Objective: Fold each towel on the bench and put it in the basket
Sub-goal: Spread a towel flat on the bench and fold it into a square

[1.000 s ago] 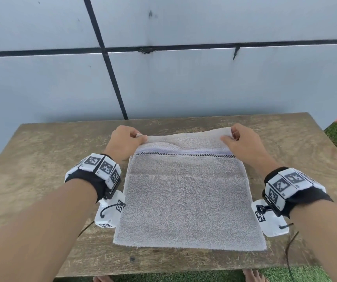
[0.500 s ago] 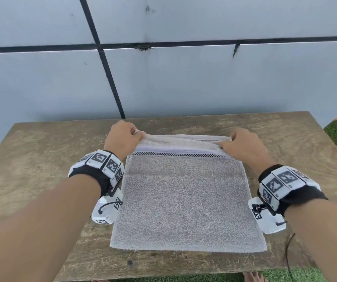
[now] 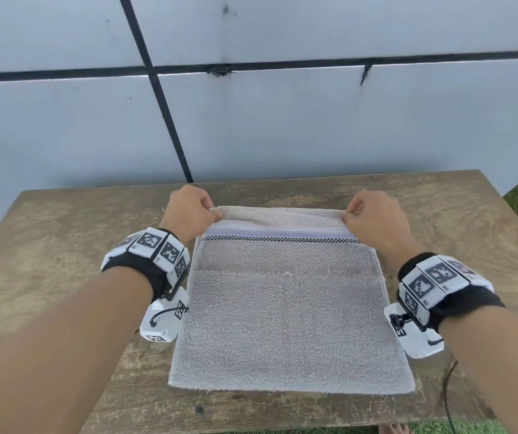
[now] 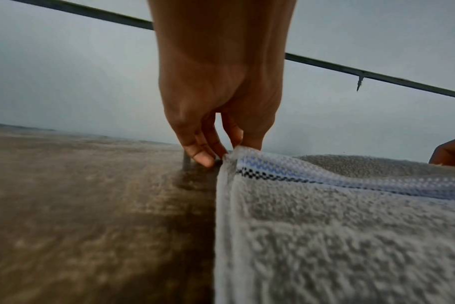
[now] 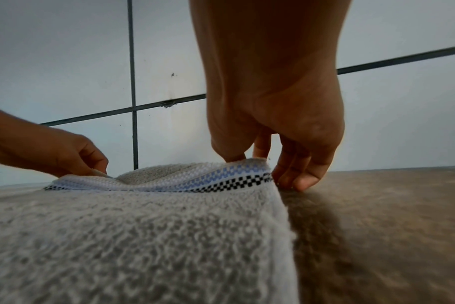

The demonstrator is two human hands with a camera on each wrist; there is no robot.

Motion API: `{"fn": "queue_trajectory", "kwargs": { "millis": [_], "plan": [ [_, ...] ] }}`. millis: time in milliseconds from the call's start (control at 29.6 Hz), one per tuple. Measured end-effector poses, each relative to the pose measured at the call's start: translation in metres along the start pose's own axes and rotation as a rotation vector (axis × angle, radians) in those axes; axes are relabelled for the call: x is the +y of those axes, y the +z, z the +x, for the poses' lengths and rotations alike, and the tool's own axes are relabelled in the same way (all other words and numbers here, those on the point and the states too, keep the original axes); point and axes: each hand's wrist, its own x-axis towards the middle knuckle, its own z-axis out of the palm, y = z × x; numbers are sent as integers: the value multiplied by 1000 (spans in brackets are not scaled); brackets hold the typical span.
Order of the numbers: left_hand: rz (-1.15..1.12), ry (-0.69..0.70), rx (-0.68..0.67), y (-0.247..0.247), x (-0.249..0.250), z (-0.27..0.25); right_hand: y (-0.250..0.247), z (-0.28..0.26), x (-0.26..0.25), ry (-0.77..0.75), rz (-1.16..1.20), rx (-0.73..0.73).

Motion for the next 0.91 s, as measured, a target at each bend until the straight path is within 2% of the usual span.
{"fn": "queue_trajectory", "kwargs": {
  "millis": [169,371,574,709,911],
  "plan": [
    [30,18,-58,-3,6,-3,-3,-1,-4,-42,-16,-64],
    [-12,37,-77,-2,3,-16,-4,-3,2,-23,-14,-140],
    [-4,82,-77,-1,-1,-41,-6,-26,8,-45,2,-114],
    [8,90,-134,-10,-7,-60,-13,-52,11,-75,141,-76],
    [-73,63,-165,-30,-23,-88,-35,-91,13,-268,201,-3]
  ]
}}
